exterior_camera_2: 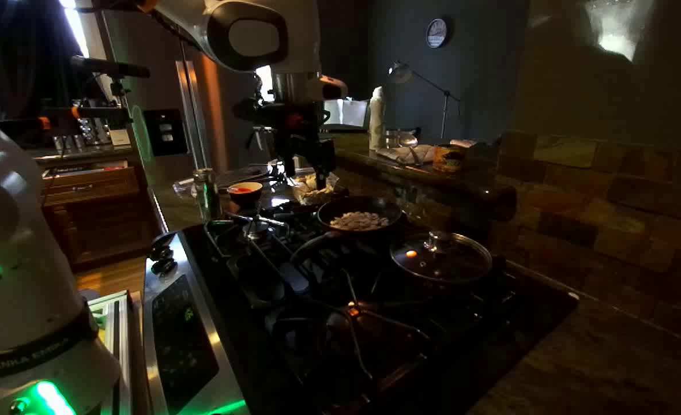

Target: Remove the orange can from the top counter and put it on the bottom counter on the left

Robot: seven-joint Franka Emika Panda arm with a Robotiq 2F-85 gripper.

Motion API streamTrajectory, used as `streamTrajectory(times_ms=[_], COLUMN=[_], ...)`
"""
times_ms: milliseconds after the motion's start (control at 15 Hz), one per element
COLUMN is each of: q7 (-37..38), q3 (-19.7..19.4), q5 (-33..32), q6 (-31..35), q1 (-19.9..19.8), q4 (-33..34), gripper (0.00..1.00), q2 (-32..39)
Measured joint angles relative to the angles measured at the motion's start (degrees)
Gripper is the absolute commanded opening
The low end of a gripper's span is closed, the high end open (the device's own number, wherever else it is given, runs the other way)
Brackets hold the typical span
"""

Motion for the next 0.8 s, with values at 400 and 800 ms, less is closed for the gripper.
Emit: streamTrajectory(times_ms=[400,800], q7=[1.8,9.3], q3=[0.1,-2.3], q5=[0.4,3.7], q6=[0.0,4.4], q1=[-0.7,-6.2], q4=[0.4,6.9], gripper=[1.0,1.0], q2=[0.2,6.1])
